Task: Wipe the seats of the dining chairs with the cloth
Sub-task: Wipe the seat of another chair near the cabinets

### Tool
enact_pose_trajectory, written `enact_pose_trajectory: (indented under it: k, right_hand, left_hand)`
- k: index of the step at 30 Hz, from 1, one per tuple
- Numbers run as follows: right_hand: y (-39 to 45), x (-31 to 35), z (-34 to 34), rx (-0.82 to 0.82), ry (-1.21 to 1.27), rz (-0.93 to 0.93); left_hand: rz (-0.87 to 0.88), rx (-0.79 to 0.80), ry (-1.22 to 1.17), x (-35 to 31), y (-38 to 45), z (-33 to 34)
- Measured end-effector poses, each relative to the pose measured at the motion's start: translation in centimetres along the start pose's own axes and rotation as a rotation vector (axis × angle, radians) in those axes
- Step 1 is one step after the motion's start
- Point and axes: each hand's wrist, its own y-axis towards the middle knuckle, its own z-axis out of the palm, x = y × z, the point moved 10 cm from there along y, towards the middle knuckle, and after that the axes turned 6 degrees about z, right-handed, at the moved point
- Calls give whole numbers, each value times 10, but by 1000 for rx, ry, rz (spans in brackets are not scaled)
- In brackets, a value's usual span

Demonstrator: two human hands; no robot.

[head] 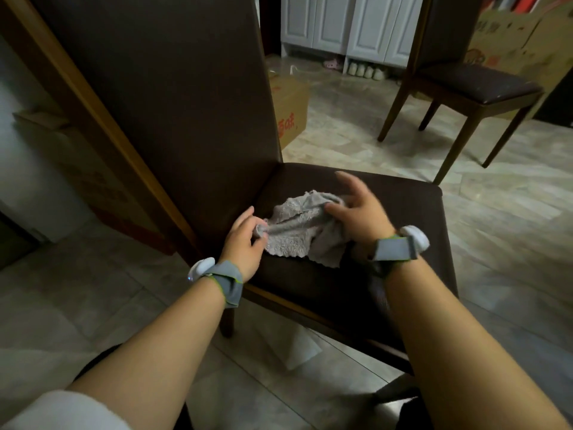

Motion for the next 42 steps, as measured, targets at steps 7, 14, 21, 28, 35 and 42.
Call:
enact_pose_trajectory:
  k: [7, 14, 21, 28, 35, 42]
  right_hand:
    - [-30, 31, -83, -303, -298, -125]
    - [-87, 86, -191, -572, -156, -220]
    - [-93, 36, -230, -612, -406, 64]
    - [-104, -37, -108, -263, -621, 240]
    - [-130, -54, -103, -234, -889, 369]
    - [-106, -76, -137, -66, -849, 488]
  left_hand:
    - [119, -338, -316, -76, 5, -40]
    - [286, -360, -512, -194, 34, -64]
    - [98, -34, -14, -193, 59, 28]
    - [374, 254, 411, -193, 4, 140]
    - [547, 574, 625, -173, -13, 202]
    - [590, 713, 826, -168, -5, 244]
